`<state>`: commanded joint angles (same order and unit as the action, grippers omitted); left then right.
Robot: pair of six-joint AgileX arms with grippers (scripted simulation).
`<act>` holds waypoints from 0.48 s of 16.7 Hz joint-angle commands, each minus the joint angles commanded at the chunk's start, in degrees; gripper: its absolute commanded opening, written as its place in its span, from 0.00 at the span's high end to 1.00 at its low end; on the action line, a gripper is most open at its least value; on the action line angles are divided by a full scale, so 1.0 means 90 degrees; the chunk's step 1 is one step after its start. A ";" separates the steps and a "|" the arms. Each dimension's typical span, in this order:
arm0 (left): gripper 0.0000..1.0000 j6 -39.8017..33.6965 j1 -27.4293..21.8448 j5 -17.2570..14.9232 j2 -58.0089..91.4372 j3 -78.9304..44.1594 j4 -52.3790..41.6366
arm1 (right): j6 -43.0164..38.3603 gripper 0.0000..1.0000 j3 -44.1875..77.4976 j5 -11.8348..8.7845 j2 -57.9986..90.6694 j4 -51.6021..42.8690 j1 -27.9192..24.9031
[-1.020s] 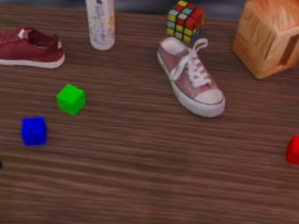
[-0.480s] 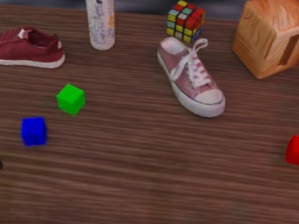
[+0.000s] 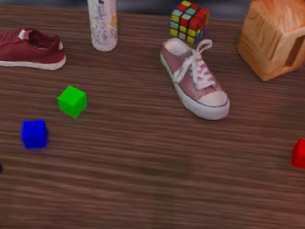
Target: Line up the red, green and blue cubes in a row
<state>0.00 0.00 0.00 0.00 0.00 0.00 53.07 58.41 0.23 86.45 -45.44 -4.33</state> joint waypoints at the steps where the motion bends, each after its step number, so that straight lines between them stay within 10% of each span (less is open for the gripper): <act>1: 0.00 0.0000 0.0000 0.0000 0.0000 0.0000 0.0000 | 0.0322 0.00 0.0365 0.0002 0.0524 -0.0268 -0.0025; 8: 0.00 0.0000 0.0000 0.0000 0.0000 0.0000 0.0000 | 0.1754 0.00 0.2132 -0.0017 0.2606 -0.1324 -0.0143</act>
<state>0.00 0.00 0.00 0.00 0.00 0.00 68.85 77.60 0.08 109.91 -57.36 -5.62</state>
